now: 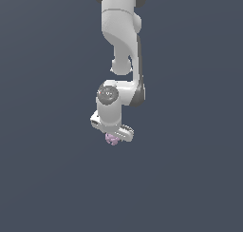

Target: Pick up the object and move it to a goal position.

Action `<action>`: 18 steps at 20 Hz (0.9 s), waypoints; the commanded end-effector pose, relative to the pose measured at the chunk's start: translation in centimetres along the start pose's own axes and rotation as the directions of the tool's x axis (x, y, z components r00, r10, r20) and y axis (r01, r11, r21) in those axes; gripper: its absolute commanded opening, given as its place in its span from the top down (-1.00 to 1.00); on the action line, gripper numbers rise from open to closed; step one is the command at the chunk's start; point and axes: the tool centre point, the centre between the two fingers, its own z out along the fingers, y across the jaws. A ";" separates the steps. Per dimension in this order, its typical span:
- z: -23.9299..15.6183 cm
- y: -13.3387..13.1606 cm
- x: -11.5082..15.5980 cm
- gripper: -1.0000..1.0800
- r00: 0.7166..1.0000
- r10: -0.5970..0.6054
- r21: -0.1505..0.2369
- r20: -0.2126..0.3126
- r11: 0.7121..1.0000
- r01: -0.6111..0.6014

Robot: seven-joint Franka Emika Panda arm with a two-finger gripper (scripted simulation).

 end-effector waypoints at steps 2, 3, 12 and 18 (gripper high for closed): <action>0.6 -0.1 0.1 -0.92 1.000 0.000 0.001 -0.001 1.000 0.000; 0.6 -0.1 0.1 -0.92 1.000 0.000 0.001 -0.001 1.000 0.000; 0.6 -0.1 0.1 1.00 1.000 0.000 0.001 -0.001 1.000 0.000; 0.5 0.0 0.5 1.00 1.000 0.000 0.001 -0.002 1.000 0.000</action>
